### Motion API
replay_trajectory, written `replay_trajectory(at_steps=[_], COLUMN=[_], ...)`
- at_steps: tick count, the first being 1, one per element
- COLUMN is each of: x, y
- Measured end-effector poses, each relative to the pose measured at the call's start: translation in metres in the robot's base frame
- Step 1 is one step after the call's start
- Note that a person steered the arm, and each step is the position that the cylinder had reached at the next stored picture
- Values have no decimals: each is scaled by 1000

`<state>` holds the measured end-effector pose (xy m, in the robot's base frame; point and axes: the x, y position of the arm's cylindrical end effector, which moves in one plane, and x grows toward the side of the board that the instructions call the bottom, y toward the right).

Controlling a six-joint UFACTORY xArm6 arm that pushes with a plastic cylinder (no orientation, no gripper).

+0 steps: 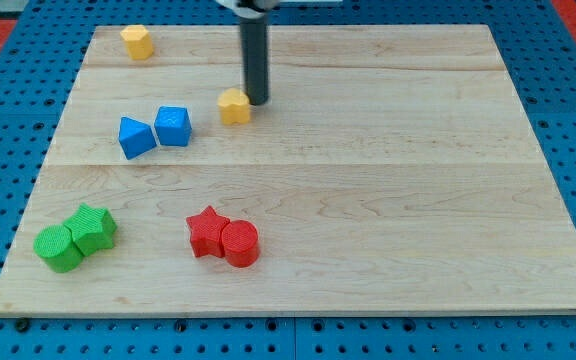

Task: Move the yellow heart to the yellow hexagon

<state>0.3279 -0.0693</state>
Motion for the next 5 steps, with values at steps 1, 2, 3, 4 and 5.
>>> replay_trajectory(at_steps=[1, 2, 3, 4, 5], x=[25, 60, 49, -3, -37], y=[36, 45, -10, -30, -72])
